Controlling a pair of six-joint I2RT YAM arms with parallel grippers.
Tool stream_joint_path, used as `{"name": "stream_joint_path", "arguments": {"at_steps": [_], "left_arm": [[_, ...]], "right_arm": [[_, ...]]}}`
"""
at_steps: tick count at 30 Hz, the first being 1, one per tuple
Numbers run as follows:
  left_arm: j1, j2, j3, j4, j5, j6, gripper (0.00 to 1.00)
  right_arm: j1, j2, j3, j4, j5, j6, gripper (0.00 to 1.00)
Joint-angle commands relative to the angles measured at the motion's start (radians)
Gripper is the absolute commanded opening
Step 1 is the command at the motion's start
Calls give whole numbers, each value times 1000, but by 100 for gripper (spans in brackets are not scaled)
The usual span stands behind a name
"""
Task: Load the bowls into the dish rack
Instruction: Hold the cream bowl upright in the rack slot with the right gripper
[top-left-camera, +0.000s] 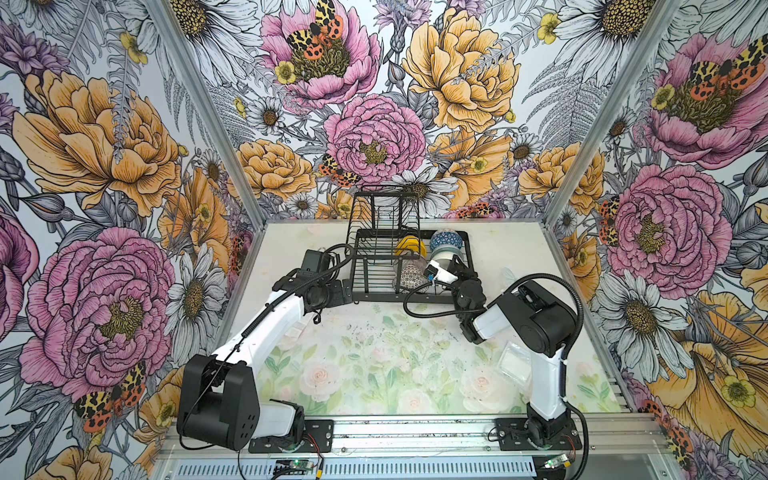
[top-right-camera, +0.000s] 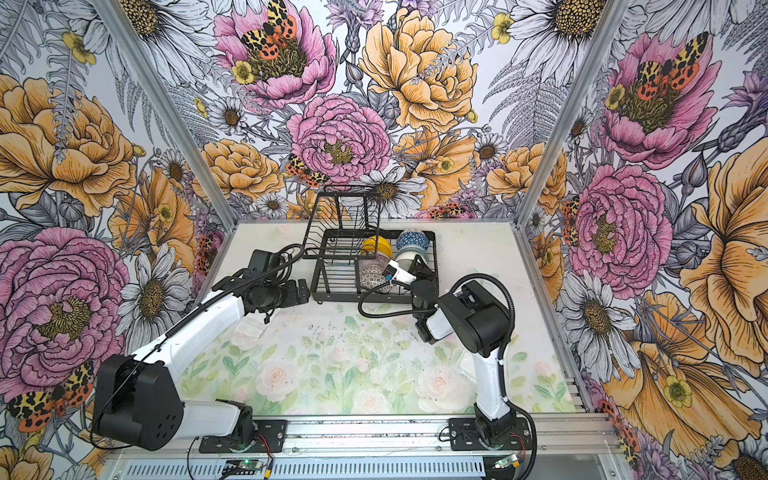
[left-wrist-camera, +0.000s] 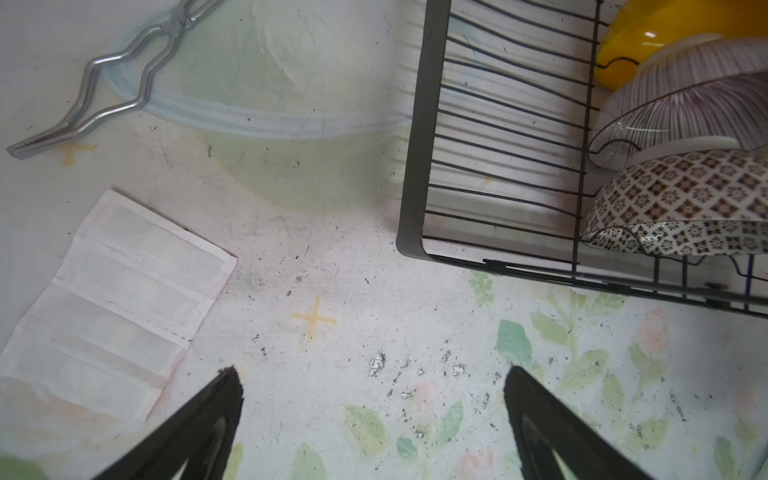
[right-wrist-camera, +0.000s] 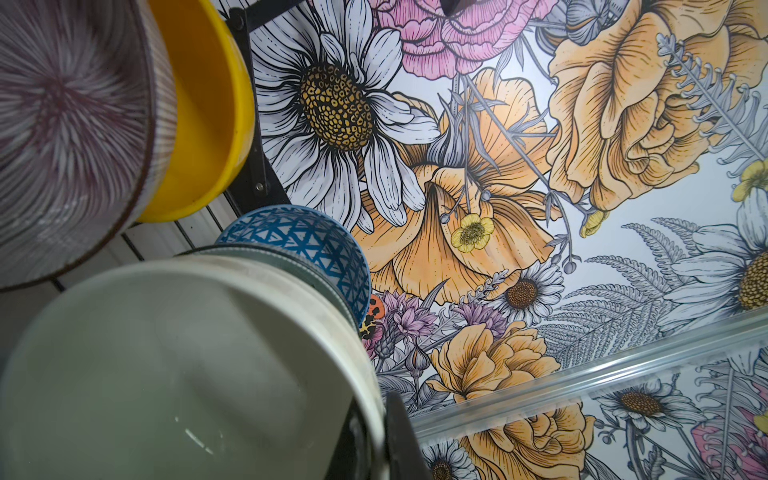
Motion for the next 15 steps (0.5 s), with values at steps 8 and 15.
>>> {"name": "stream_joint_path", "arguments": {"at_steps": [8, 15], "left_arm": [[-5, -17, 30, 22, 16, 21, 99], [-5, -23, 35, 20, 19, 21, 99]], "right_arm": [[-2, -132, -87, -222, -129, 155, 0], [-13, -141, -67, -286, -140, 181, 0]]}}
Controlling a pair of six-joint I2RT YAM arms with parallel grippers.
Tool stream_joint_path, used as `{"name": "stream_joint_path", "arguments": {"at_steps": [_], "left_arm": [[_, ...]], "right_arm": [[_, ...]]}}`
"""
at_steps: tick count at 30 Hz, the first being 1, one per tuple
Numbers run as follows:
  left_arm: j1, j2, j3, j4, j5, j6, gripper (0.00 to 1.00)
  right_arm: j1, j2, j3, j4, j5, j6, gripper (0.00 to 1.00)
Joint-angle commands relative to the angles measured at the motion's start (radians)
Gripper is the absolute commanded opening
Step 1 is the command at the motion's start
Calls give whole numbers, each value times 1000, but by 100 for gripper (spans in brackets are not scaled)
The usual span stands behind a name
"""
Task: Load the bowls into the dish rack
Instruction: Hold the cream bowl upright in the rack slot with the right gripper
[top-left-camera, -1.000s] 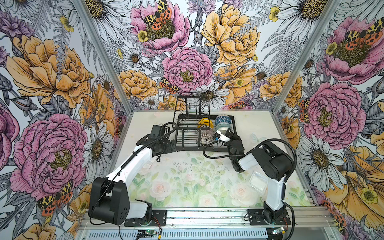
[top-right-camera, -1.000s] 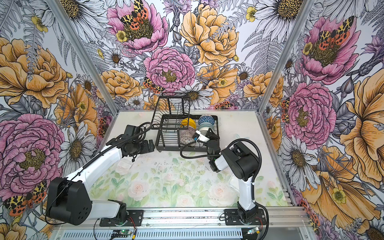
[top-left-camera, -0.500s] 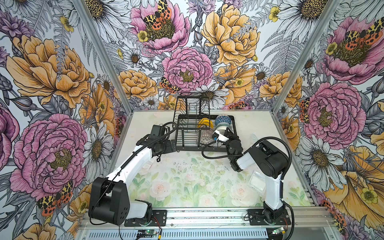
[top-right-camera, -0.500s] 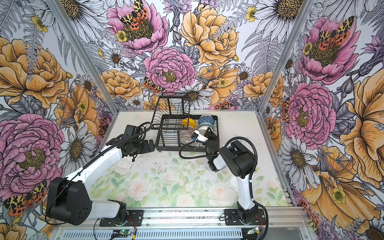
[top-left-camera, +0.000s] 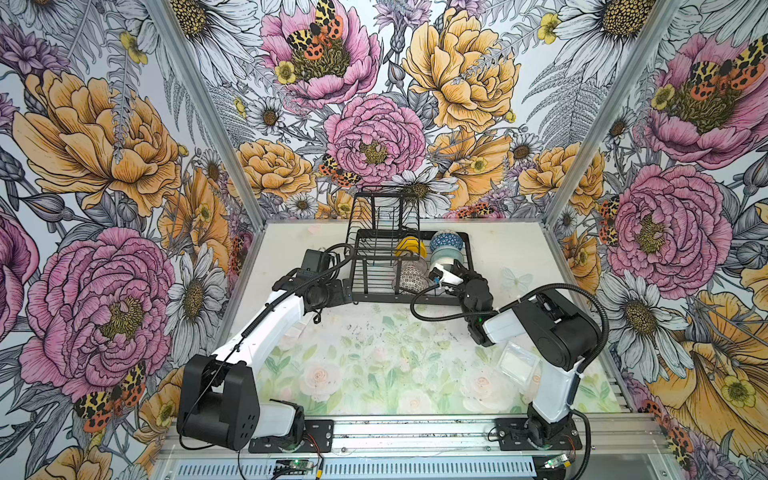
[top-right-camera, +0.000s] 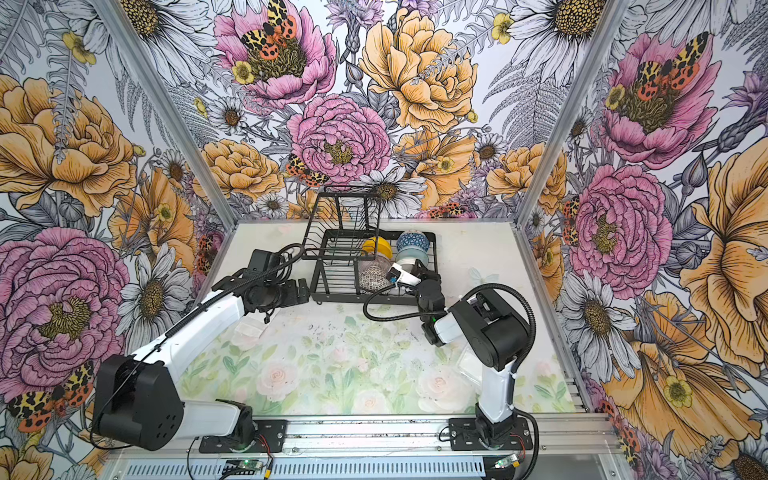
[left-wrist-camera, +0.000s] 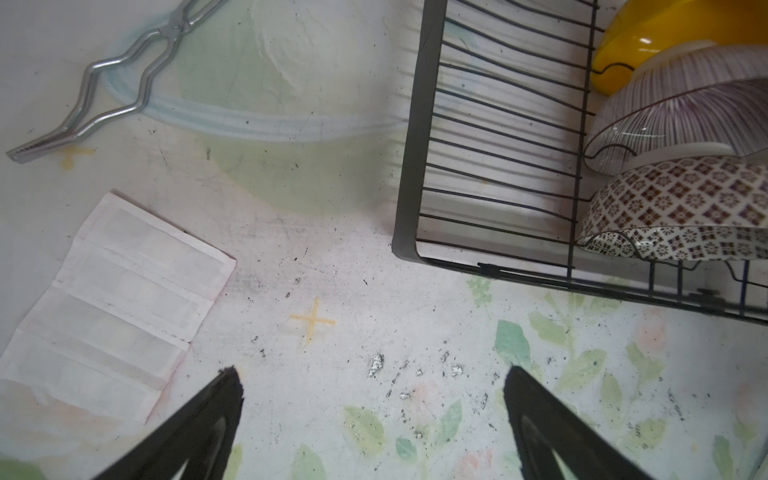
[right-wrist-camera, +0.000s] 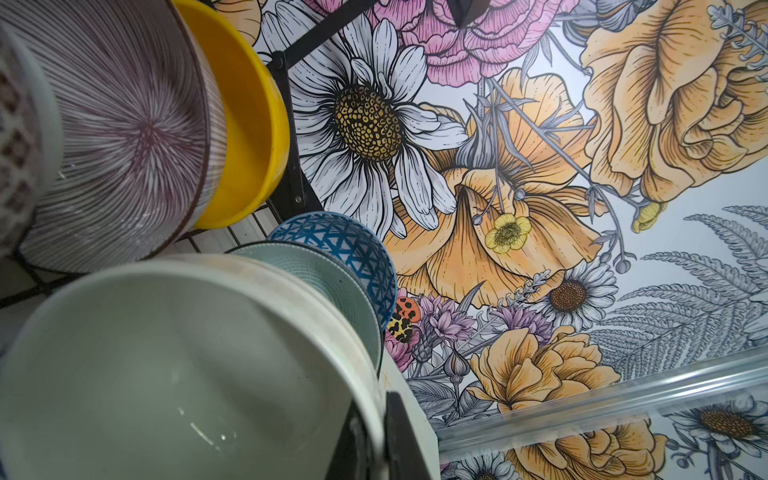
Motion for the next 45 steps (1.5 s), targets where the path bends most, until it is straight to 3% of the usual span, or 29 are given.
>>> {"name": "stream_joint_path", "arguments": {"at_steps": [1, 14, 25, 33, 40, 45], "left_arm": [[-4, -23, 29, 19, 16, 16, 99], [-3, -31, 34, 19, 12, 19, 99], [-4, -38, 29, 18, 9, 19, 99], [-5, -41, 27, 18, 7, 19, 99], [-5, -43, 25, 18, 7, 18, 99], [-5, -44, 24, 18, 5, 20, 99]], "right_arm": [[6, 0, -3, -95, -37, 41, 0], [-34, -40, 11, -224, -143, 63, 0], [-40, -28, 33, -255, -72, 51, 0], [-36, 1, 19, -132, -3, 15, 0], [-10, 88, 14, 109, 88, -91, 0], [1, 115, 23, 162, 92, -118, 0]]}}
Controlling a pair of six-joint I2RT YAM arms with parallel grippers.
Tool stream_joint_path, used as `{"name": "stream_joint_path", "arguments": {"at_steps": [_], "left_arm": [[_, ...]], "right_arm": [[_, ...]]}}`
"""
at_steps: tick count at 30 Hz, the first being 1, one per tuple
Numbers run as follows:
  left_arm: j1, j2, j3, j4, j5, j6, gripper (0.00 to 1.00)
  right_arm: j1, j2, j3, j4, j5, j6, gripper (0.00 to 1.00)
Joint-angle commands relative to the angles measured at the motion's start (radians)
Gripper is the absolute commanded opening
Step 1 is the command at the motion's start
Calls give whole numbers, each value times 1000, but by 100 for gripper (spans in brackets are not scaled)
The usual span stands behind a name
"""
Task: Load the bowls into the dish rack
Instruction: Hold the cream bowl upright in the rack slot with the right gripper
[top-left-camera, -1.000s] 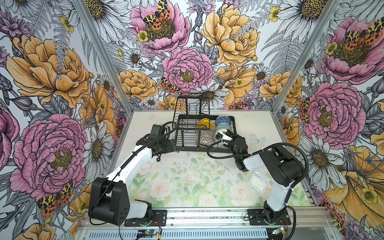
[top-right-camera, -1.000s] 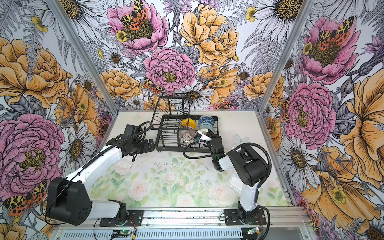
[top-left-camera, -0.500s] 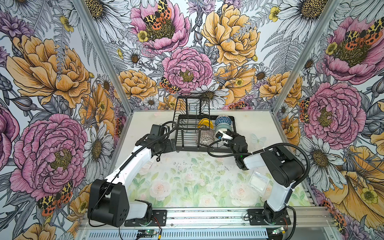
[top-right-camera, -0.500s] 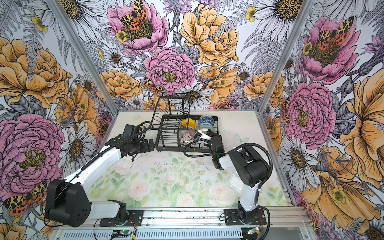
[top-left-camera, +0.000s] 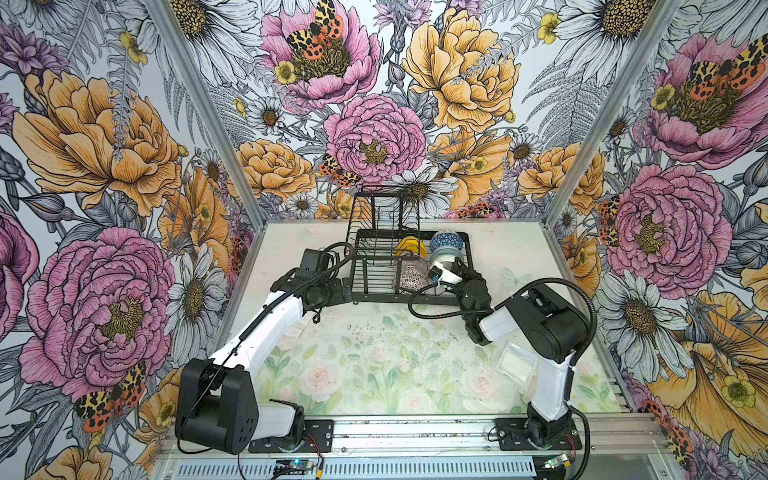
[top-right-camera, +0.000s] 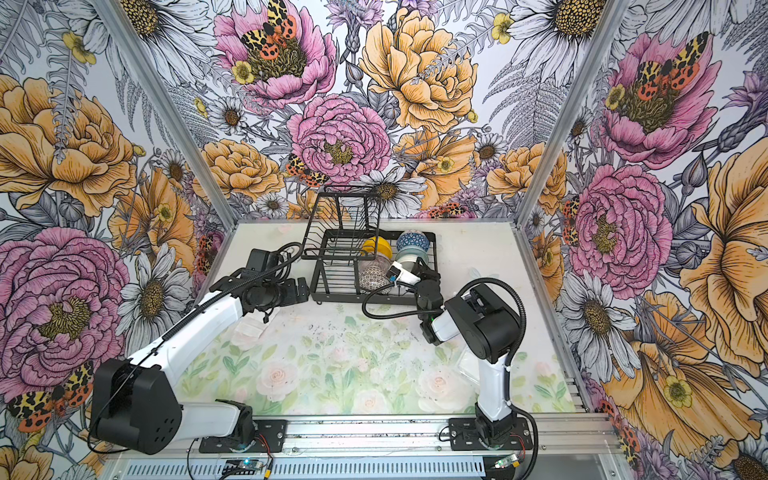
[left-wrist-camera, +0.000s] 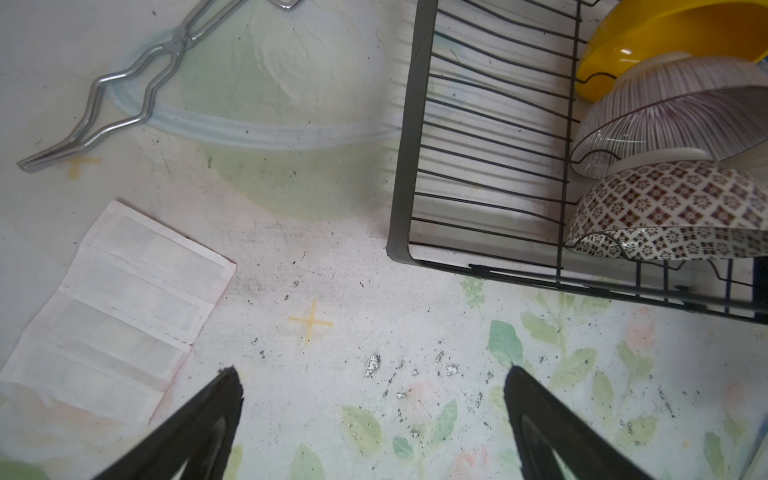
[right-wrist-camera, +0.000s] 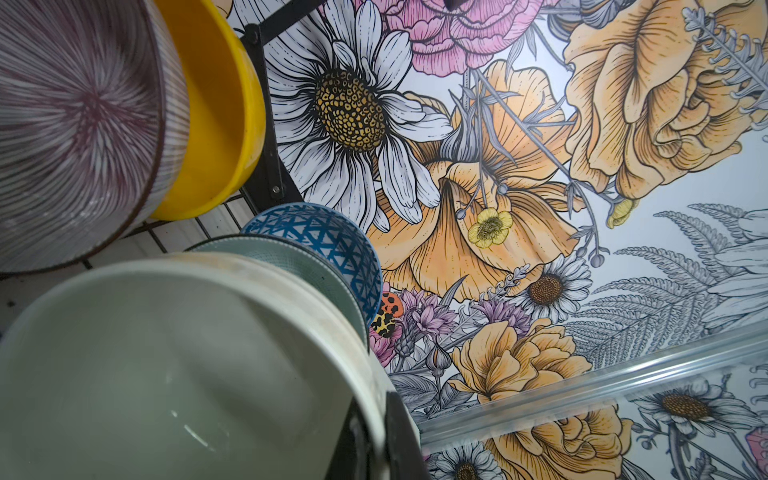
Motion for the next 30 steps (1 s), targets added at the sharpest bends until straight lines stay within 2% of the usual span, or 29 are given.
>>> {"name": "stream_joint_path", "arguments": {"at_steps": [1, 18, 30], "left_arm": [[-5, -26, 23, 18, 5, 19, 99], [-5, -27, 19, 19, -1, 21, 99], [-5, -28, 20, 20, -2, 22, 99]], "right_arm": [[9, 32, -4, 41, 28, -45, 0], [-7, 32, 2, 26, -12, -171, 0], [17, 41, -21, 18, 1, -180, 0]]}}
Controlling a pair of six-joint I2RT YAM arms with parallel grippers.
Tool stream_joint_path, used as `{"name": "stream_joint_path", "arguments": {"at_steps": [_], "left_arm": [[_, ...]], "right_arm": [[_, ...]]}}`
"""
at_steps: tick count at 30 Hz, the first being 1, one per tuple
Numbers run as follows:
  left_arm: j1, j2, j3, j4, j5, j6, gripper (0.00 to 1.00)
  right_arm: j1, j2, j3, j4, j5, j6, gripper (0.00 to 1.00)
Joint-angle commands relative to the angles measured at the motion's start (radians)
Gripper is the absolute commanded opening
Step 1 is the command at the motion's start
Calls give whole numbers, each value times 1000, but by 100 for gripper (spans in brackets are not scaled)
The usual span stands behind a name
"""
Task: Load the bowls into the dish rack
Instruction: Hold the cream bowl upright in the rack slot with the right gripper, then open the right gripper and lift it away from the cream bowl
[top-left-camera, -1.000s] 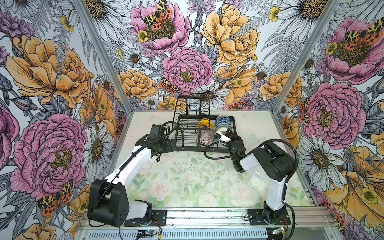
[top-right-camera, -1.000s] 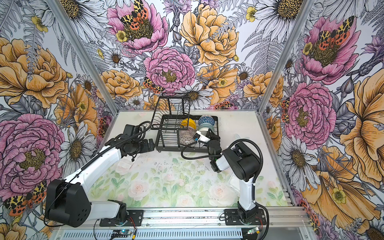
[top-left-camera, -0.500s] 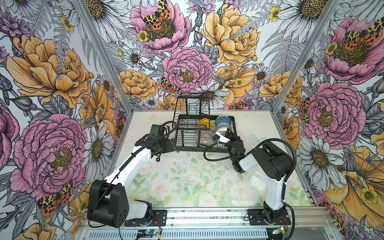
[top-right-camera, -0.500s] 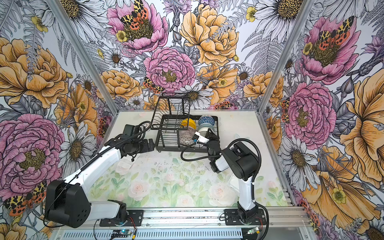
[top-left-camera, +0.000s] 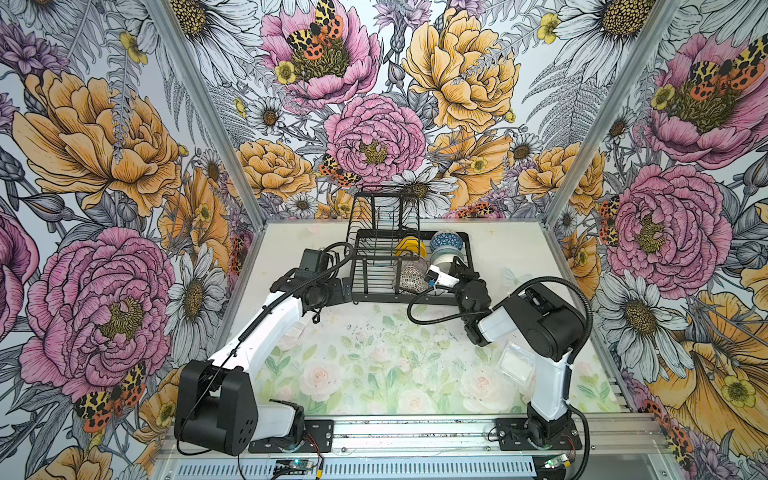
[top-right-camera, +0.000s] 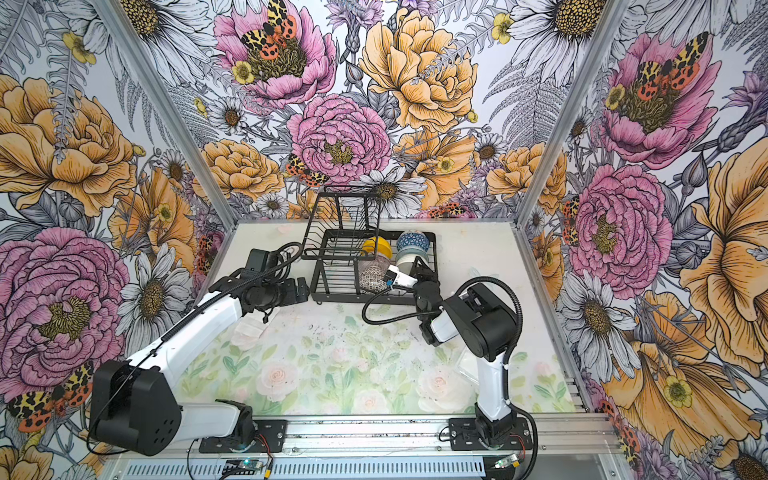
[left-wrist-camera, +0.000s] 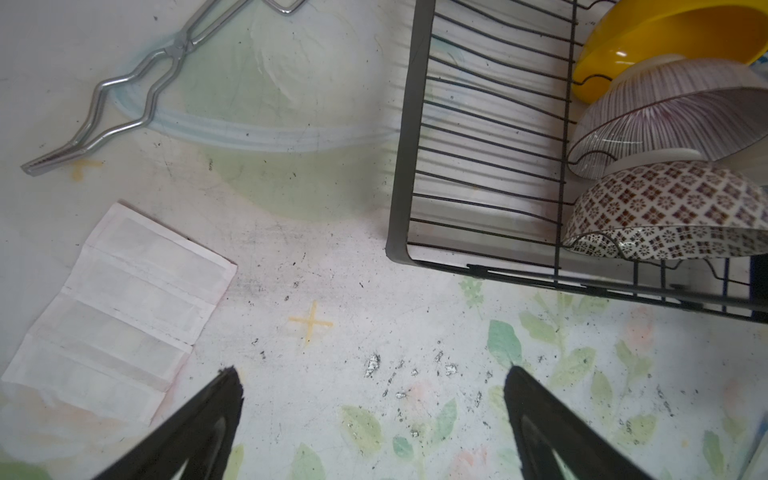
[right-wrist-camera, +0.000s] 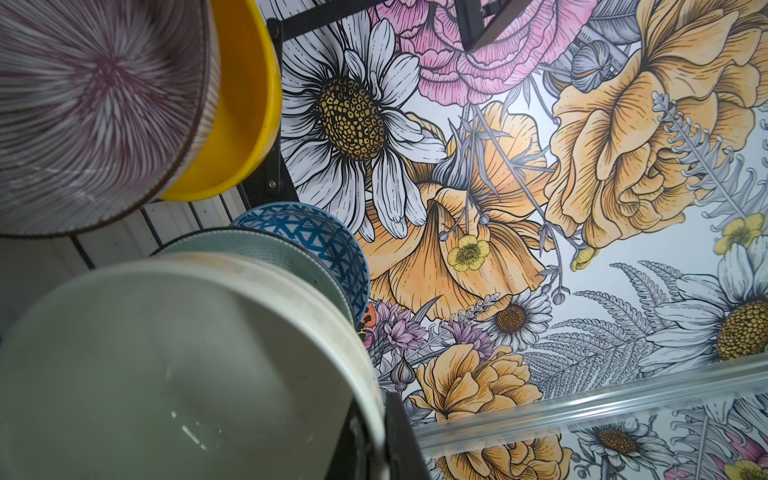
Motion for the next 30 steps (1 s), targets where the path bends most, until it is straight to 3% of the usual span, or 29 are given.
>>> {"name": "stream_joint_path", "arguments": {"at_steps": [1, 13, 22, 30], "left_arm": [[-5, -22, 21, 20, -1, 21, 99], [-4, -20, 25, 20, 1, 26, 99], [-1, -30, 21, 21, -2, 28, 99], [-1, -36, 15, 20, -1, 24, 99]], "right_arm": [[14, 18, -29, -25, 14, 6, 0], [27, -74, -88, -75, -18, 150, 1], [26, -78, -89, -113, -39, 206, 27], [25, -70, -79, -115, -39, 202, 31]]}}
